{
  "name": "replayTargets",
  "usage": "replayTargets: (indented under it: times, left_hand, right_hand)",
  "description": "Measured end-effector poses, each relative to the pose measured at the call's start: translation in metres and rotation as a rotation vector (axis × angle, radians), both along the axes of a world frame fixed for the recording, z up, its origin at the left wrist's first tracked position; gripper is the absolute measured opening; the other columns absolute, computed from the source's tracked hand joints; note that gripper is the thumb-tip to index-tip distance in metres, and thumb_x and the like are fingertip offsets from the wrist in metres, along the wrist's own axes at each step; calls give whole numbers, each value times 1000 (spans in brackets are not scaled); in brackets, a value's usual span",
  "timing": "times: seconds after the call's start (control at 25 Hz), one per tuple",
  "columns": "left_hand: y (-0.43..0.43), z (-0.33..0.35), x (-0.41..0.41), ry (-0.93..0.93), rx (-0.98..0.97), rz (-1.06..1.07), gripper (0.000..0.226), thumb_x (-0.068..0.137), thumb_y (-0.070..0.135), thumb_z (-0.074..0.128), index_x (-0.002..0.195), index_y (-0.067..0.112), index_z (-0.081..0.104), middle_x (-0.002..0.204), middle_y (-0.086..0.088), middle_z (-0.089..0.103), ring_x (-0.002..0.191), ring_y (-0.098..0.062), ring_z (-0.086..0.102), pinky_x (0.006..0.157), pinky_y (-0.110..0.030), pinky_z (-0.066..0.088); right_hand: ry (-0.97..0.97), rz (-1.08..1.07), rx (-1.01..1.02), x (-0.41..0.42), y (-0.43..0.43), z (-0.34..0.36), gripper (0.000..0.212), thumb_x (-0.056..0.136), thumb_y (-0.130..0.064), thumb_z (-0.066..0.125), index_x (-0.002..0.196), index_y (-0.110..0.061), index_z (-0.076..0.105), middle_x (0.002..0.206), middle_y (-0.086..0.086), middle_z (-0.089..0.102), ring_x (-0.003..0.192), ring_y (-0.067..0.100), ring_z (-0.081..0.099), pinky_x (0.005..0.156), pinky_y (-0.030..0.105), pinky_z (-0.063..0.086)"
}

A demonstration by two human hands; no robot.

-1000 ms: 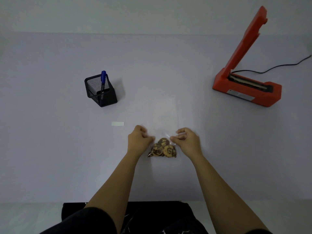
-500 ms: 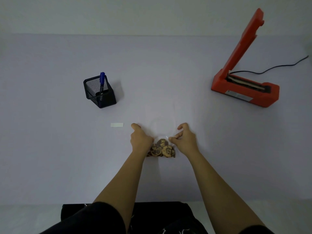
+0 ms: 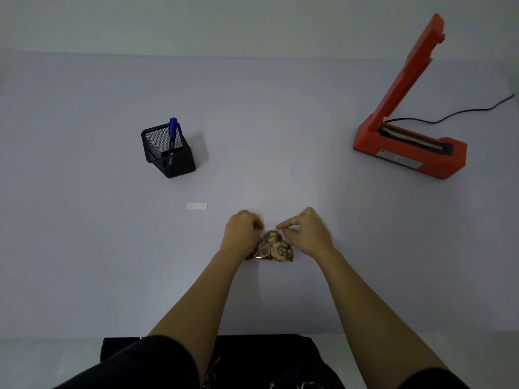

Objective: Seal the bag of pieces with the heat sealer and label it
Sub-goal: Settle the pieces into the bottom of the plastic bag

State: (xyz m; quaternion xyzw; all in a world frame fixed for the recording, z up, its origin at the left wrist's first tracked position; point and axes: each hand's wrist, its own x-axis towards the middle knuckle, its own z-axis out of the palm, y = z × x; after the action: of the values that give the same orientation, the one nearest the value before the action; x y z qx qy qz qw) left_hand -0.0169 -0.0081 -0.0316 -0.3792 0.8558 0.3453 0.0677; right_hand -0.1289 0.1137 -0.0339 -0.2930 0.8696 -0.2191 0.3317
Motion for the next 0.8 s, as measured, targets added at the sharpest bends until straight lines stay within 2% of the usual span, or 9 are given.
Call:
replayTargets:
  times: [0.08, 0.2, 0.44, 0.52, 0.64, 0.72, 0.8]
  left_hand:
    - [0, 5, -5, -57, -42, -54, 19, 82, 8, 53, 89, 2, 70, 94, -14, 66, 86, -28, 59, 71, -30, 44]
    - [1, 7, -11, -118, -96, -92, 18, 82, 13, 54, 76, -1, 63, 77, -12, 57, 71, -23, 52, 63, -29, 39]
    - [2, 5, -20, -206, -108, -76, 27, 85, 5, 49, 58, 10, 42, 62, -3, 46, 72, -24, 52, 64, -29, 38]
    - [1, 4, -23, -179, -85, -48, 15, 83, 2, 49, 70, 4, 57, 76, -10, 60, 80, -28, 58, 68, -31, 43]
    - [1, 0, -21, -105, -13, -66, 23, 86, 1, 49, 97, 3, 69, 103, -14, 67, 97, -29, 60, 81, -32, 47]
    - [1, -3, -16, -45, 15, -86, 25, 87, 1, 50, 101, 5, 70, 108, -14, 66, 100, -29, 60, 86, -34, 49]
    - [0, -4, -12, 3, 15, -96, 24, 86, 1, 50, 100, 4, 70, 107, -15, 65, 98, -29, 60, 84, -34, 48]
  right_hand:
    - [36, -48, 32, 0, -1, 3, 12, 78, -37, 66, 84, -31, 75, 97, -5, 49, 87, 12, 53, 66, 26, 43]
    - [121, -42, 75, 2, -8, 4, 24, 78, -46, 64, 82, -26, 76, 95, -4, 61, 85, 16, 59, 62, 26, 44]
    - [162, -14, 127, 5, -23, 9, 13, 80, -27, 67, 78, -15, 72, 91, 3, 65, 81, 22, 62, 64, 31, 52]
    - [134, -31, 101, 3, -23, 8, 9, 79, -22, 69, 80, -14, 73, 87, 5, 70, 80, 22, 64, 66, 31, 54]
    - [105, 15, 15, 5, -21, 4, 12, 79, -12, 66, 89, -13, 74, 87, 7, 73, 83, 21, 67, 75, 27, 53]
    - [108, 34, -25, 7, -19, 1, 15, 79, -9, 65, 90, -13, 74, 86, 7, 74, 83, 20, 68, 77, 24, 52]
    - [86, 19, -55, 7, -18, 0, 13, 79, -10, 67, 89, -13, 75, 86, 7, 74, 81, 20, 68, 78, 28, 54]
